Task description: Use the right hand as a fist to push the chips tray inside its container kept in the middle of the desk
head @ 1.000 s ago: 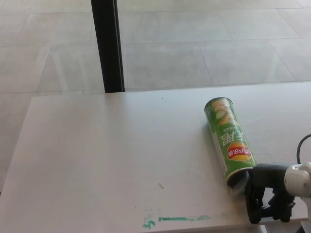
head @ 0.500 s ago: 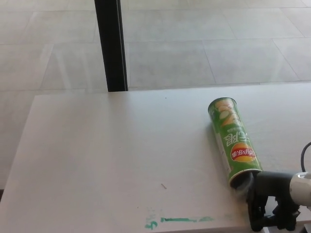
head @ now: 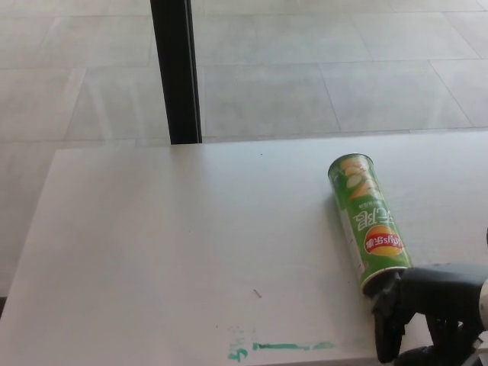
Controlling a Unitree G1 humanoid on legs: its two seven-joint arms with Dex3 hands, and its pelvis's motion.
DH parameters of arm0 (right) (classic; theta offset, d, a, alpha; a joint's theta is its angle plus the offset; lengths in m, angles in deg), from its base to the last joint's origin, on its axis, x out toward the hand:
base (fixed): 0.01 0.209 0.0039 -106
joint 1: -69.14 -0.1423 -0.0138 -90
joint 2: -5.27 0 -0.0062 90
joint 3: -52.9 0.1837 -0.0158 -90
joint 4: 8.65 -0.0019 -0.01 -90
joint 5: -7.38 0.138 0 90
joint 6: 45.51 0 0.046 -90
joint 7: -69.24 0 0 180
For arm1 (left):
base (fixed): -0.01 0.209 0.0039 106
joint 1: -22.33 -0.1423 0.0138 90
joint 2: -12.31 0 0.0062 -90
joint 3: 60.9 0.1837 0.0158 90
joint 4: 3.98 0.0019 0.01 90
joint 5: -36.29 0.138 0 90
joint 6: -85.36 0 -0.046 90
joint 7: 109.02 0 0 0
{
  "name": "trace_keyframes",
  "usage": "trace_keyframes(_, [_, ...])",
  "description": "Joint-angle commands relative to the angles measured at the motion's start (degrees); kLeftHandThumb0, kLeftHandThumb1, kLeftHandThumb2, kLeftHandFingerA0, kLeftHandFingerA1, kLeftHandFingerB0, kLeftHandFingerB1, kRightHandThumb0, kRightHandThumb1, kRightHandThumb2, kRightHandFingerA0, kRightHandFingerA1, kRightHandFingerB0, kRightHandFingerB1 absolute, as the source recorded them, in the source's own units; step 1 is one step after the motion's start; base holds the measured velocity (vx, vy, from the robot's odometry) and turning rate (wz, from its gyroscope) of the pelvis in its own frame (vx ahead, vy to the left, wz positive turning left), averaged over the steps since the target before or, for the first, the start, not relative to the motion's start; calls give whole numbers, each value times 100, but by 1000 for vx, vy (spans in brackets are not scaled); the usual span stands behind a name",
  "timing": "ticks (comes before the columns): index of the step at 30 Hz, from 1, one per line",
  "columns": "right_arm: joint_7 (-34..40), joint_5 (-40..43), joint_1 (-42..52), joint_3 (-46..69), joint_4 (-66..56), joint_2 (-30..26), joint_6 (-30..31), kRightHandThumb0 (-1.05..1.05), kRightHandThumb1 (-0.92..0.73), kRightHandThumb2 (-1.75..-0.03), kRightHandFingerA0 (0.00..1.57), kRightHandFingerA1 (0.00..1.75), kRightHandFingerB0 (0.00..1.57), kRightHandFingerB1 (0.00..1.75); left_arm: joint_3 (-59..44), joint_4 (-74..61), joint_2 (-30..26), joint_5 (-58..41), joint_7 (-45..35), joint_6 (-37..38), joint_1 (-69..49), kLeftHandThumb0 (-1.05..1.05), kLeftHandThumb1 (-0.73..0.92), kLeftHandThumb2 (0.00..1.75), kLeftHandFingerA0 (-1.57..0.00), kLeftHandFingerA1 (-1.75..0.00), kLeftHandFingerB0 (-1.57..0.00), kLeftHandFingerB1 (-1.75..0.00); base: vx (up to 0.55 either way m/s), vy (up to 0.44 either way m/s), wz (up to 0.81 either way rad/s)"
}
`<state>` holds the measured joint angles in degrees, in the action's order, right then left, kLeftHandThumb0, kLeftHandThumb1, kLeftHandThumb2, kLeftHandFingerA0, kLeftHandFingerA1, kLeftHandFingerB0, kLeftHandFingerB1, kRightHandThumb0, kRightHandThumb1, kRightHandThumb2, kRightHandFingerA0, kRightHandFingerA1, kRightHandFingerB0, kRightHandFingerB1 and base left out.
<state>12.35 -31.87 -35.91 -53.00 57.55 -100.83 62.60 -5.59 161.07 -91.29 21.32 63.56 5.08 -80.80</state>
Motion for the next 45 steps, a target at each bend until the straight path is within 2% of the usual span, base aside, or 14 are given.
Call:
trace_keyframes(1, [-1674,2230,-179,1848,-2152,-647,1324,-49,-71,-60,84,103,68,68,39,1,-133,-4,-59,43,-39,-70,59,134,-122,-144,-20,-85,0,0,0])
trace_keyframes(22, [2481,2130,581,6006,885,420,-1150,-59,-76,-63,88,117,76,57,75,11,-120,30,58,13,-15,-72,60,135,-130,-149,-27,-89,0,0,0])
trace_keyframes(24, [3131,1954,985,6262,1343,634,-1489,-63,-79,-64,89,114,75,55,-21,17,-115,-83,8,-96,36,-104,91,94,-68,-172,-39,-136,0,0,0])
trace_keyframes(25, [3326,1950,1061,6391,1477,755,-1417,-72,-81,-64,90,122,74,56,24,12,-116,-34,20,-53,26,-80,72,144,-147,-163,-61,-114,0,0,0])
trace_keyframes(26, [3614,1940,1173,6581,1670,936,-1296,-72,-81,-64,90,122,74,56,91,3,-117,41,39,11,10,-80,72,144,-147,-163,-61,-114,0,0,0])
trace_keyframes(27, [3888,1863,1333,6707,1778,1062,-1294,-74,-82,-65,91,123,73,57,39,7,-100,-20,30,-46,19,-104,92,95,-69,-175,-45,-145,0,0,0])
trace_keyframes(28, [4234,1881,1456,6807,2166,1121,-1561,-69,-82,-65,94,122,72,58,4,6,-102,-61,-15,-66,16,-104,91,96,-66,-172,-44,-144,0,0,0])
trace_keyframes(29, [4438,1881,1506,6892,2416,1166,-1540,-69,-83,-66,94,124,71,59,6,2,-99,-58,-21,-50,9,-81,70,143,-133,-156,-58,-112,0,0,0])
trace_keyframes(30, [4919,1896,1644,7076,2860,1294,-1659,-65,-83,-66,93,131,69,53,34,-10,-93,-24,-15,27,-25,-104,92,96,-68,-172,-43,-144,0,0,0])
trace_keyframes(32, [5299,2035,1695,7278,3355,1378,-1852,-63,-82,-66,93,132,67,54,22,-23,-93,-41,-45,29,-40,-105,91,96,-69,-172,-44,-144,0,0,0])
trace_keyframes(33, [5526,2101,1709,7358,3678,1373,-2000,-64,-82,-65,95,135,67,57,15,-22,-97,-49,-19,-15,-29,-105,90,96,-69,-170,-44,-143,0,0,0])
trace_keyframes(34, [5725,2235,1765,7473,4291,1278,-2115,-65,-84,-66,93,136,66,63,-30,2,-89,-89,-7,-24,-14,-69,59,134,-139,-153,-42,-98,0,0,0])
trace_keyframes(39, [6132,2569,1860,7882,5175,1211,-2184,-68,-64,-99,103,120,61,71,70,40,-102,28,22,-28,-49,-64,58,132,-129,-145,-21,-83,0,0,0])
trace_keyframes(45, [6795,3267,1702,8398,6710,1015,-2902,-50,-77,-63,95,109,69,71,188,45,-120,158,14,47,-188,-69,67,139,-112,-139,-2,-74,0,0,0])
